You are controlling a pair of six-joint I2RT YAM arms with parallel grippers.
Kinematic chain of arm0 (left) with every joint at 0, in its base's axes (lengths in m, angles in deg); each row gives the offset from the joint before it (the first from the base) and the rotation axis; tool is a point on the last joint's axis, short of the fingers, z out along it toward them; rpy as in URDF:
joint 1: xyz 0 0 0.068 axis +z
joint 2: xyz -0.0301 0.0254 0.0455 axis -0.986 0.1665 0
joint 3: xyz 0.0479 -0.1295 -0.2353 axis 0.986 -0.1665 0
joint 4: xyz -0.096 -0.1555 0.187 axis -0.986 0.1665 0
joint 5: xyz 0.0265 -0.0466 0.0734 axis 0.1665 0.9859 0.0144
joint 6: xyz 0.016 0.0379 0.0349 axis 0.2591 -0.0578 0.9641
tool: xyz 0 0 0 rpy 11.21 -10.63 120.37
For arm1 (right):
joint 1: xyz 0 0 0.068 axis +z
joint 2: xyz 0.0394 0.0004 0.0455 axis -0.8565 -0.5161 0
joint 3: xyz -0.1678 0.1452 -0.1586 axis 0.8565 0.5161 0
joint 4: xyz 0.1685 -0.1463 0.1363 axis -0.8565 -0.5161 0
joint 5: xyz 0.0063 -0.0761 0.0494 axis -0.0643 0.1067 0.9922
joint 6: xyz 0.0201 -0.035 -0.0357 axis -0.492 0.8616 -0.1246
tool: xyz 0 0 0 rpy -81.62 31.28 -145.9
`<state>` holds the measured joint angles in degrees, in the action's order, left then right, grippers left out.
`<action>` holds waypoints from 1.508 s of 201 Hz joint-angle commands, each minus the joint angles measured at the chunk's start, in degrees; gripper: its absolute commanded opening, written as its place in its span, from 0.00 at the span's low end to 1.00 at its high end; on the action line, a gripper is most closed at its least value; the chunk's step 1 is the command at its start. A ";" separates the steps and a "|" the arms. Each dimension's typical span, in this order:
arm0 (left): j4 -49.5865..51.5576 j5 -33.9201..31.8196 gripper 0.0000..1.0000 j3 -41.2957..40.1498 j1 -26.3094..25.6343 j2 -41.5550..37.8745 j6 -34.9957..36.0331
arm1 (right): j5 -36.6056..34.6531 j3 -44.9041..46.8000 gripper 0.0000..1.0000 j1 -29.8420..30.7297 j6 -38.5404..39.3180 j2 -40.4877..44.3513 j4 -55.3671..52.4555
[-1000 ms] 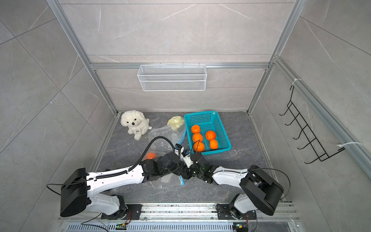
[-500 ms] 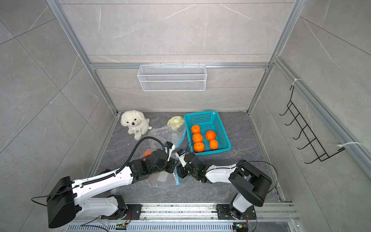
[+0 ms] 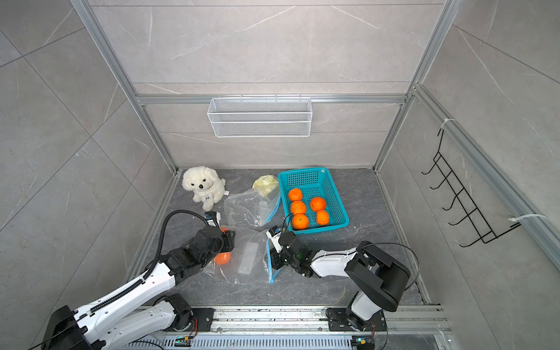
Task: Open the zip-top bag and take out the orange
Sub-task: Pick up the orange from the zipper food storage bag.
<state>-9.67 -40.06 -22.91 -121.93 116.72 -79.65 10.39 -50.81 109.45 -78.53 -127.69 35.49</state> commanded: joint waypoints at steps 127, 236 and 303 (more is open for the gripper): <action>-10.21 0.36 0.00 -16.38 0.17 0.78 -9.53 | 6.76 2.11 0.47 0.81 3.35 -2.21 9.00; -27.52 16.99 0.00 -22.57 0.18 -1.59 -9.64 | 3.92 8.37 0.47 0.80 7.18 3.88 10.40; -31.23 11.86 0.00 -18.67 -3.45 11.93 -9.40 | 14.80 7.69 0.54 1.11 7.27 -4.10 20.74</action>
<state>-39.46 -25.75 -44.29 -123.97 125.66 -89.29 20.29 -42.87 109.93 -71.93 -129.18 50.72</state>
